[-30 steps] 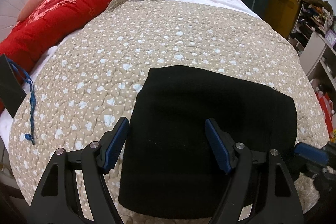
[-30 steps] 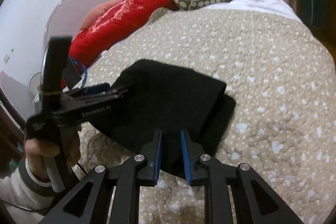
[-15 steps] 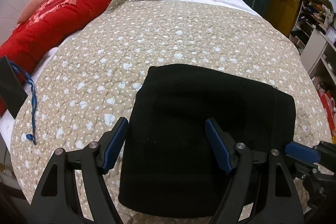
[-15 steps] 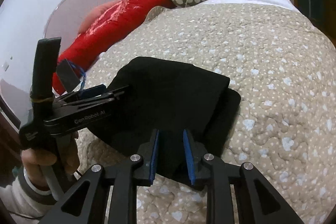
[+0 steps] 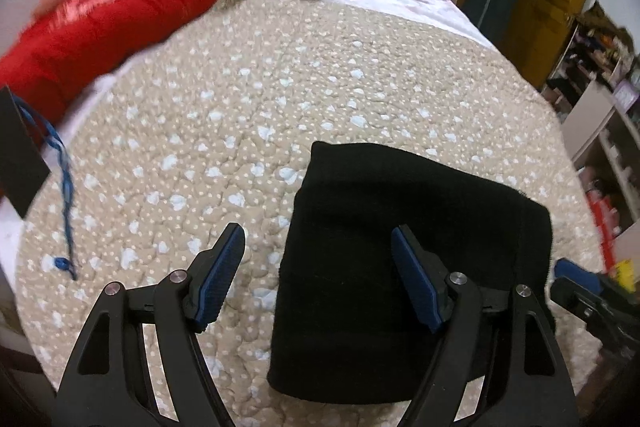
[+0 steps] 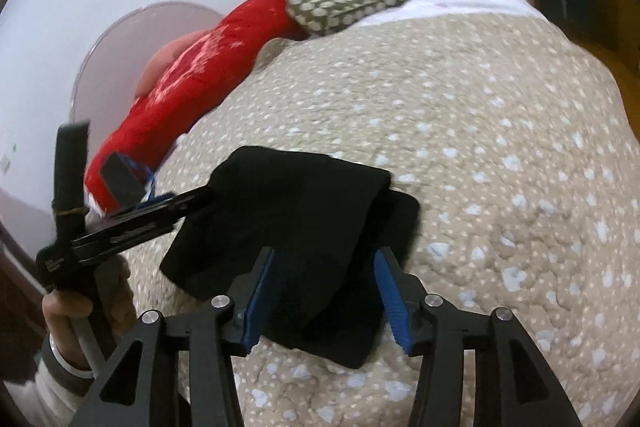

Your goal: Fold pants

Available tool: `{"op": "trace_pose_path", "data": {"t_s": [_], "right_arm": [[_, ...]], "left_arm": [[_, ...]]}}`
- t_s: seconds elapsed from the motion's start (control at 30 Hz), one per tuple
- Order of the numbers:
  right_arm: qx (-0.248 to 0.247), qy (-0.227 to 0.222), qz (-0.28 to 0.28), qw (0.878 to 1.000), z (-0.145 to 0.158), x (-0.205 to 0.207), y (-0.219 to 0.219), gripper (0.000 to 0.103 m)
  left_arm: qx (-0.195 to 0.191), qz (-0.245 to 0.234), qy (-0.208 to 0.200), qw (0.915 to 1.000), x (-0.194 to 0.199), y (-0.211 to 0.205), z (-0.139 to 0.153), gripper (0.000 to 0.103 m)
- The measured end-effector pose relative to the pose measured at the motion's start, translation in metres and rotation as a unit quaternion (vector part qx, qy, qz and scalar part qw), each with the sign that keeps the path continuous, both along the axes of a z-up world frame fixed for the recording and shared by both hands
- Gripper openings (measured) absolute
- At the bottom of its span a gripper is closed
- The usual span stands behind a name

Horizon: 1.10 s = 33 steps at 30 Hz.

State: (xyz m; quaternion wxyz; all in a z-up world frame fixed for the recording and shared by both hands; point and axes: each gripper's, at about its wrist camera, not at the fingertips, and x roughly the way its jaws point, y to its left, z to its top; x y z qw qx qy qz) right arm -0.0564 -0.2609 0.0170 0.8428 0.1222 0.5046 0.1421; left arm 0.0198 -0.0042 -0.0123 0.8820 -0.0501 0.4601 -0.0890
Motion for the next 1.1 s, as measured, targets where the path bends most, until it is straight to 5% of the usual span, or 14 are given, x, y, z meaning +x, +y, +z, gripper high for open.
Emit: {"op": "trace_pose_path", "data": {"t_s": [0.2, 0.4, 0.6, 0.7, 0.83, 1.1], "right_arm": [[0.058, 0.028, -0.058, 0.996, -0.017, 0.003, -0.025, 0.056], [0.133, 0.066, -0.069, 0.986, -0.047, 0.010, -0.030, 0.061], [0.139, 0.038, -0.063, 0.988, -0.053, 0.017, -0.017, 0.068], [0.128, 0.023, -0.065, 0.989, -0.051, 0.018, -0.013, 0.051], [0.114, -0.003, -0.042, 0.993, -0.033, 0.016, -0.011, 0.042], [0.092, -0.066, -0.040, 0.993, 0.008, 0.051, -0.020, 0.040]], "left_arm": [[-0.046, 0.010, 0.031, 0.9984, 0.006, 0.021, -0.014, 0.077], [-0.102, -0.004, 0.045, 0.9938, 0.005, 0.020, -0.029, 0.090], [-0.118, -0.017, 0.053, 0.9915, 0.006, 0.006, -0.038, 0.099], [-0.126, -0.034, 0.052, 0.9901, 0.007, -0.005, -0.034, 0.084], [-0.094, -0.040, 0.029, 0.9943, 0.010, -0.017, -0.015, 0.069], [-0.093, -0.053, -0.019, 0.9940, 0.046, -0.039, 0.029, 0.066]]}}
